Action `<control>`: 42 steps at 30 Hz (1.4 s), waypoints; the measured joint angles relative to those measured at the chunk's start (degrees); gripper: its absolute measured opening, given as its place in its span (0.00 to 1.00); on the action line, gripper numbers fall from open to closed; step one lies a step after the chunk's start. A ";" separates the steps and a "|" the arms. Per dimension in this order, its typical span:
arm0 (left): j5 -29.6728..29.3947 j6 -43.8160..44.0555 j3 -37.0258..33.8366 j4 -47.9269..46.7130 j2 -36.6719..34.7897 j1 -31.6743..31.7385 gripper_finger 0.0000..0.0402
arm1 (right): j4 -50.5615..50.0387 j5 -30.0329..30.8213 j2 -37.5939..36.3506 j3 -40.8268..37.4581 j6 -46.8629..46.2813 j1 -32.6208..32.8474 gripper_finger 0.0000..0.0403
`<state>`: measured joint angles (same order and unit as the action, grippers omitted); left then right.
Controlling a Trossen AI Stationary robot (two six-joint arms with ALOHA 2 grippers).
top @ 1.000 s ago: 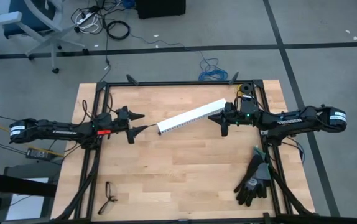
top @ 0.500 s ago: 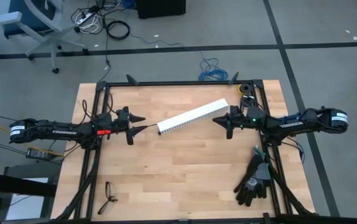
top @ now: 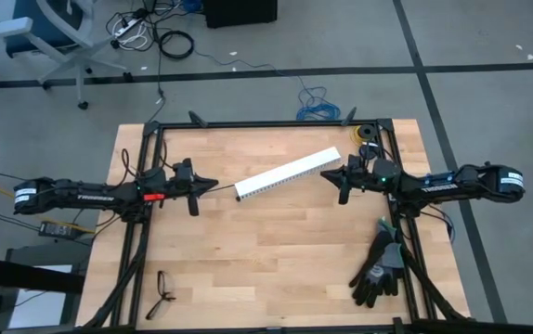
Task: Ziptie cables
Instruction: Return to Home Position
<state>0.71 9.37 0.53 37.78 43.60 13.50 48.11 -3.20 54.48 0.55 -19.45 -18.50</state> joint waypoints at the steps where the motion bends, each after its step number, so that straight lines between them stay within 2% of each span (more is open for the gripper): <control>1: 0.00 -0.05 -0.04 -0.10 -0.56 0.00 0.01 | -0.82 0.14 -0.56 0.00 -0.04 0.00 0.00; 5: 0.07 -1.44 -0.06 -3.55 -4.44 0.00 0.01 | -4.80 0.25 -3.59 -0.01 -0.04 0.30 0.00; 9: 0.06 -1.68 -0.06 -11.35 -10.72 0.00 0.00 | -11.06 1.46 -8.50 -0.01 -0.04 0.99 0.00; 21: -0.17 -3.65 -0.08 -37.19 -38.54 -0.01 0.00 | -33.59 4.61 -30.22 -0.04 -0.02 2.69 0.00; 24: -0.27 -5.88 0.01 -37.31 -43.62 -0.02 0.00 | -38.72 4.88 -35.74 -0.04 -0.04 3.01 0.00; 28: -1.59 -7.42 1.51 -41.52 -43.57 0.00 0.00 | -46.30 8.06 -42.87 -0.04 0.03 3.69 0.00; 33: -2.59 -7.31 1.60 -41.64 -43.57 0.00 0.00 | -46.65 7.93 -48.31 -0.01 2.52 4.19 0.00; 38: -2.96 -7.33 1.54 -41.53 -43.57 0.04 0.00 | -46.74 7.87 -48.65 -0.01 3.74 4.20 0.00; 42: -1.66 -7.36 1.56 -41.64 -43.59 0.00 0.00 | -47.25 5.58 -47.20 -0.01 3.41 4.27 0.00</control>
<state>-0.95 2.01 2.09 -3.86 0.01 13.50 0.86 2.39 7.29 0.54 -16.04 -14.23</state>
